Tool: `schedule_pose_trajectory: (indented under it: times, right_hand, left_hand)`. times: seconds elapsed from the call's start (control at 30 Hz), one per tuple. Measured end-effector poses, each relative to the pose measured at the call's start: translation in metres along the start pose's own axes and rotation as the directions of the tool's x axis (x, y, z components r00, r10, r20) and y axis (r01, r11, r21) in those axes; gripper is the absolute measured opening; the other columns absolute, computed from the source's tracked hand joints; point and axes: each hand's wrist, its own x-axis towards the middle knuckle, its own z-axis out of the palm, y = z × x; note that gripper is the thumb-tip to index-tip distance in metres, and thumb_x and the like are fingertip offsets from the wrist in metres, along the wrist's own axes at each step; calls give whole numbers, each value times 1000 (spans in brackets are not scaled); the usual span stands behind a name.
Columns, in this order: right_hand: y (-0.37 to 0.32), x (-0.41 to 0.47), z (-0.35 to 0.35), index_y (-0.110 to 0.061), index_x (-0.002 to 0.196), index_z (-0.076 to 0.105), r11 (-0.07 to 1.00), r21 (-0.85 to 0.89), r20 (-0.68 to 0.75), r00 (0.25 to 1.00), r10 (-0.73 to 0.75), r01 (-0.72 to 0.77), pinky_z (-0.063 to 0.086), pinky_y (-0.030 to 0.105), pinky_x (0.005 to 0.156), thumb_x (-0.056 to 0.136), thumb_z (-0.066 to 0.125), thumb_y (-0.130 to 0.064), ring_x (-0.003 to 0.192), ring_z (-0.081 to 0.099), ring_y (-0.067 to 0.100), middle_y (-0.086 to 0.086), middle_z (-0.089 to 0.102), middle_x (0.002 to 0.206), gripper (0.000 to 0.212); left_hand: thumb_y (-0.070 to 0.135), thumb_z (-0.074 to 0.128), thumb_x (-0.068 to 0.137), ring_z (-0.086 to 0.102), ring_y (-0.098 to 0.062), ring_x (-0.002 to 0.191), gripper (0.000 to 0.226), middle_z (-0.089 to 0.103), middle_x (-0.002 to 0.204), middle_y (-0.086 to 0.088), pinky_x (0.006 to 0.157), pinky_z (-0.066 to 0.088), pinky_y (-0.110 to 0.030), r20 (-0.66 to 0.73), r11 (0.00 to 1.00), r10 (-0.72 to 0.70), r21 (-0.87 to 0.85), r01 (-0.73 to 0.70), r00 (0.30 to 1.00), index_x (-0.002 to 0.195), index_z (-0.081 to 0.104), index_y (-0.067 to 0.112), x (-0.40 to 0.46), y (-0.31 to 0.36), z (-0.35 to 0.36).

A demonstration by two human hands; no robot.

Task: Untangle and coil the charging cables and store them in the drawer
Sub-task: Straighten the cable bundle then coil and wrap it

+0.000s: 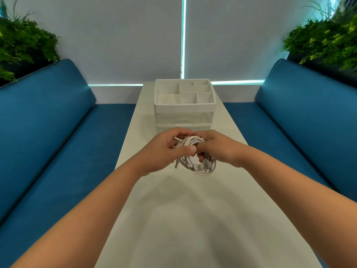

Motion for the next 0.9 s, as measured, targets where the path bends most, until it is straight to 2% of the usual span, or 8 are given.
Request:
schedule_pose_trajectory:
  times: [0.13, 0.27, 0.37, 0.47, 0.6, 0.67, 0.77, 0.9]
  right_hand:
    - [4, -1, -4, -1, 105, 66, 999, 39, 12, 1000, -16, 15, 42, 25, 58, 86, 49, 8, 54, 49, 10, -2, 64, 69, 27]
    - [2, -3, -9, 1, 99, 67, 999, -22, -1, 1000, -30, 30, 42, 18, 52, 86, 49, 7, 50, 48, 6, -11, 60, 55, 23]
    - [3, -6, -12, 0, 90, 66, 999, -48, -34, 999, -26, 24, 42, 16, 50, 87, 51, 4, 48, 48, 4, -10, 58, 52, 16]
    - [2, -6, -11, -1, 90, 66, 997, -59, -43, 998, -44, 41, 42, 15, 49, 87, 52, 2, 50, 47, 6, -3, 57, 57, 14]
    - [3, -7, -13, -3, 88, 65, 993, -106, -43, 997, -59, 54, 43, 16, 50, 88, 52, 1, 50, 48, 4, -8, 56, 55, 13]
    - [6, -7, -14, -4, 88, 65, 983, -178, -40, 997, -61, 54, 42, 18, 52, 88, 53, -2, 53, 48, 7, -5, 57, 59, 13]
    - [9, -3, -13, -10, 89, 66, 926, -371, -46, 995, -87, 64, 42, 19, 55, 89, 56, -7, 59, 51, 11, -3, 59, 68, 10]
    - [14, 2, -5, -13, 95, 62, 836, -547, -102, 987, -121, 46, 43, 26, 65, 90, 50, -8, 75, 57, 21, 6, 64, 86, 14]
  left_hand:
    - [7, 54, 95, 60, -19, 78, 33, 65, 113, -1, 73, 50, -35, -17, 996, -38, -78, 37, 999, 122, 61, 25, -4, -1, -6]
    - [-2, 56, 88, 62, -17, 81, 36, 64, 109, -3, 74, 53, -28, -4, 999, -39, 3, 39, 999, 117, 55, 21, -8, -6, -5]
    - [11, 72, 84, 63, -6, 97, 45, 63, 112, 7, 83, 56, -25, 46, 988, -17, 154, 10, 999, 121, 55, 30, -7, -6, -4]
    - [36, 78, 79, 63, -2, 96, 54, 65, 109, 16, 84, 55, -23, 58, 949, 18, 313, -35, 998, 128, 53, 37, -4, -4, 0]
    - [30, 65, 92, 60, -1, 80, 38, 68, 96, 18, 73, 49, -13, 122, 902, 75, 415, -119, 990, 127, 57, 43, -3, 1, 0]
    - [26, 58, 96, 52, -4, 65, 34, 64, 80, 15, 63, 42, -13, 123, 858, 61, 501, -115, 990, 124, 59, 46, -2, 3, -2]
    - [20, 50, 99, 60, -10, 78, 27, 67, 88, 7, 69, 46, -20, 80, 865, -38, 502, -7, 996, 114, 62, 39, -2, 5, -3]
    - [20, 41, 101, 46, -11, 67, 21, 54, 77, 6, 61, 37, -26, 2, 894, -106, 439, 94, 994, 89, 54, 31, -1, 9, 3]
